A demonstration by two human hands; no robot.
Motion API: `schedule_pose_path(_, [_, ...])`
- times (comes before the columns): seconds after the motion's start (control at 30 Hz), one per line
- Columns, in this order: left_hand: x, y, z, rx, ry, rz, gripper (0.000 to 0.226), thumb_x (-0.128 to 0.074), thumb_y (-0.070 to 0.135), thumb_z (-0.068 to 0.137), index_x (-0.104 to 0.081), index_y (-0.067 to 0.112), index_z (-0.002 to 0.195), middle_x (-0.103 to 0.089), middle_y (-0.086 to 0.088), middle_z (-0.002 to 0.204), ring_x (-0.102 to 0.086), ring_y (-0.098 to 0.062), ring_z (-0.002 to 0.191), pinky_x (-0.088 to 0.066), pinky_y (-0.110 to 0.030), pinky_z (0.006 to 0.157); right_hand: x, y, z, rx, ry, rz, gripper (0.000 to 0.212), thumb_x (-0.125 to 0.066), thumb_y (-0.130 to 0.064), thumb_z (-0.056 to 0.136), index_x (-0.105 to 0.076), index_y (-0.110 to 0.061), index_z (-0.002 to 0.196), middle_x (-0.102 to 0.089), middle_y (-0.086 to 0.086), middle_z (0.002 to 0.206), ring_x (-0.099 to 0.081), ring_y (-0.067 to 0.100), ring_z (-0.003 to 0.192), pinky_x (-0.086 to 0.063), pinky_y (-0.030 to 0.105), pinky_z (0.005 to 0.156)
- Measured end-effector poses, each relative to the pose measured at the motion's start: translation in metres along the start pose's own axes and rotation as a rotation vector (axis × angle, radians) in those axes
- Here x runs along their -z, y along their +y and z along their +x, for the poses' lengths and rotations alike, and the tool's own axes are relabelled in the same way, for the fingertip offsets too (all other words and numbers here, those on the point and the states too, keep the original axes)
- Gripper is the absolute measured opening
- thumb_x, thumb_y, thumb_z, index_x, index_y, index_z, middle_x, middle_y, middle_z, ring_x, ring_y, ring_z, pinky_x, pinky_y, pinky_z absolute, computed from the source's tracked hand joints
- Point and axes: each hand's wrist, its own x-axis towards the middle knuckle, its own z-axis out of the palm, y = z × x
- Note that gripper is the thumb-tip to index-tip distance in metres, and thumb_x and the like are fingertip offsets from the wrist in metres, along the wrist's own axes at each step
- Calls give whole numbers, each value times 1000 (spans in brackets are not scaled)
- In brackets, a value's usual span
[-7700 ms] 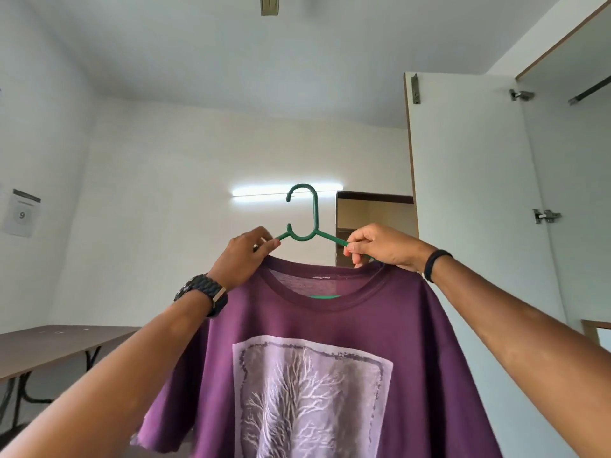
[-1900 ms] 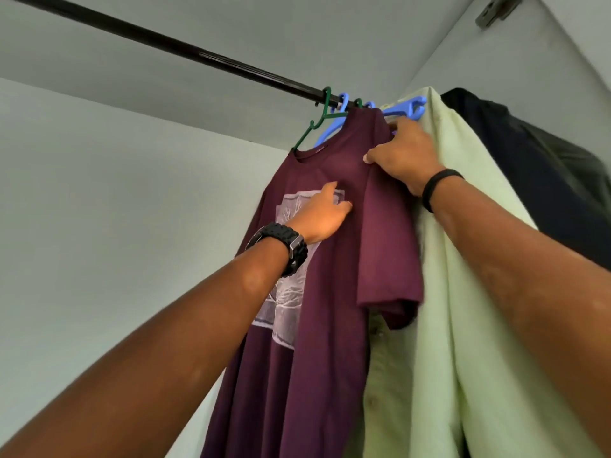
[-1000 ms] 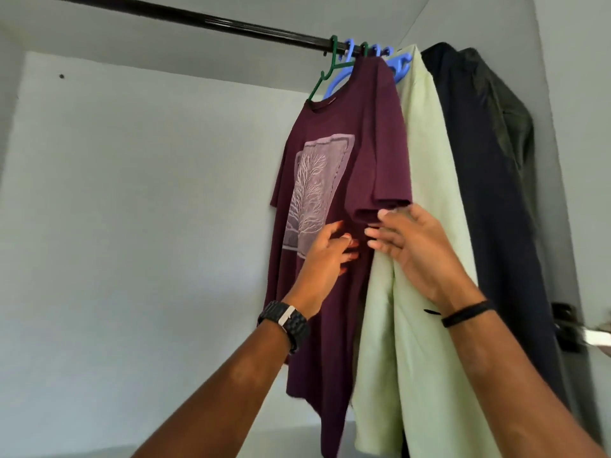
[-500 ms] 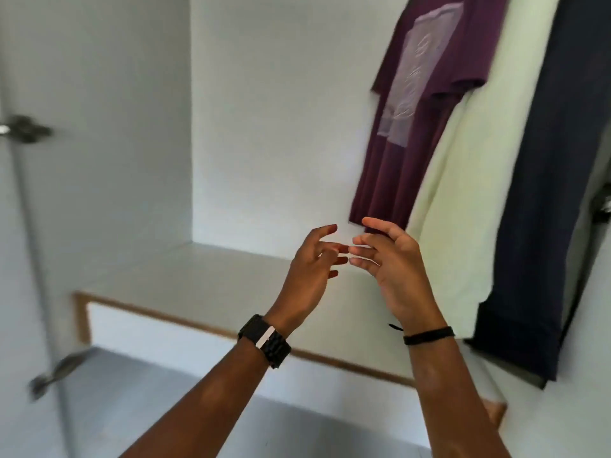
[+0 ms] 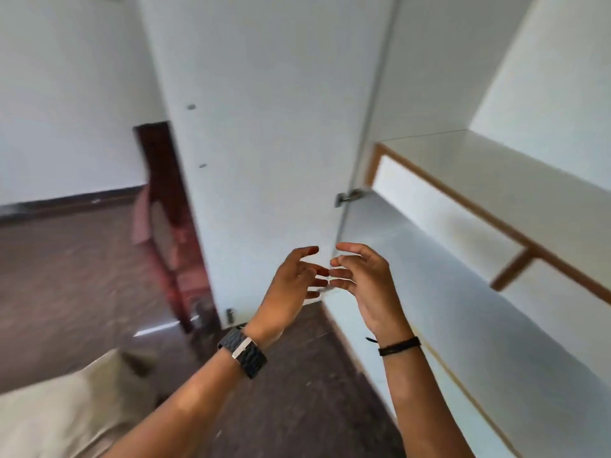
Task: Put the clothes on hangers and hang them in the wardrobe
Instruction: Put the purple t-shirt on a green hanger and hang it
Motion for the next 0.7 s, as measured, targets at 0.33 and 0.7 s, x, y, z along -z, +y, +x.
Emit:
schedule_pose_path(0.33, [245, -91, -123, 222, 444, -47, 30, -39, 6, 97, -53, 21, 119, -67, 1, 87, -63, -13, 80, -51, -27, 70, -273, 122, -61, -314, -442, -169, 20, -48, -1, 92, -64, -11, 99, -66, 9, 79, -64, 16, 69, -54, 23, 60])
schedule_pose_path(0.7, [431, -177, -265, 369, 876, -233, 27, -37, 3, 99, -48, 11, 123, -65, -7, 90, -64, -9, 70, -49, -15, 57, -488, 241, -167, -458, -886, -445, 18, -48, -2, 94, -64, -8, 101, -67, 6, 81, -66, 15, 67, -51, 21, 53])
